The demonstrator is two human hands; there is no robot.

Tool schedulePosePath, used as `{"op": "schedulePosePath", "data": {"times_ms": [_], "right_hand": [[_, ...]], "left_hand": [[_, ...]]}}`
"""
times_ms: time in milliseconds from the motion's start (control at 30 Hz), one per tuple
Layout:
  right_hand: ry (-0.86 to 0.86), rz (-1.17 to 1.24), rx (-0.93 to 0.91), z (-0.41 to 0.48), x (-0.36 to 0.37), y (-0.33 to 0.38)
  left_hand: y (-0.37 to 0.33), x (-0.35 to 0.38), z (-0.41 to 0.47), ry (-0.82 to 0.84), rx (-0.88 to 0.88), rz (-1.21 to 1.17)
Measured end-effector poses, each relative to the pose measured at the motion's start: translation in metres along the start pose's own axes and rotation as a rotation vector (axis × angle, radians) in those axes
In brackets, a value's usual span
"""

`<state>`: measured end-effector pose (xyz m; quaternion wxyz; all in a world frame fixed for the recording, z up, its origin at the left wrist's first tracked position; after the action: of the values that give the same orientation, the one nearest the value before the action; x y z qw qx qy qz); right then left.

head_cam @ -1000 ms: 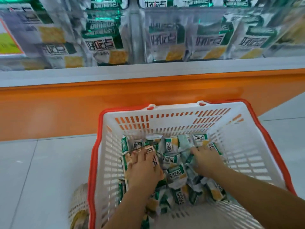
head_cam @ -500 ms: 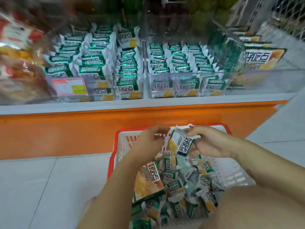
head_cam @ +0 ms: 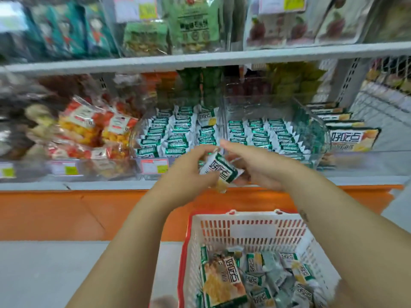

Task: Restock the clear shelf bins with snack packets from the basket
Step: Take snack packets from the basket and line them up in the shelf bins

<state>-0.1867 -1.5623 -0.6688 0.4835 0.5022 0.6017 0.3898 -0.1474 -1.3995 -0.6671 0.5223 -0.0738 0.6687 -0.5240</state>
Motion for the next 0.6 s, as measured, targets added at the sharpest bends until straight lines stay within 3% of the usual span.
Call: {"op": "schedulePosePath", "data": {"times_ms": [67,133,267,433,600], "right_hand": [[-0.102,0.070,-0.167,0.003,0.002,0.000],[-0.212,-0.030,-0.327,0.007,0.000,0.001],[-0.349,-0.158,-0.482,0.023,0.000,0.008],[-0.494,-0.165,-0.542,0.055,-0.010,0.012],[-0.529,-0.389,-0.470,0.088,-0.031,-0.001]], "left_hand": [[0.004,-0.016,0.003,-0.079,-0.027,-0.026],[0.005,-0.025,0.008,-0.108,-0.031,-0.035],[0.002,-0.033,0.030,-0.159,0.020,0.108],[0.001,-0.050,0.086,-0.168,0.049,0.414],[0.020,-0.059,0.156,-0.296,0.004,0.399]]}}
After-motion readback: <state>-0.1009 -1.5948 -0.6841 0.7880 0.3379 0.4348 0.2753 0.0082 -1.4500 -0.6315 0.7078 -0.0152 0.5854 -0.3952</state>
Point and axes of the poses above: each hand's wrist, its own z-axis towards the middle knuckle, its own x-axis out of the palm, y = z × x, the point moved 1 cm from there along z, towards the middle knuckle, and after that the axes turned 4 degrees about -x, right-handed, at the moved point
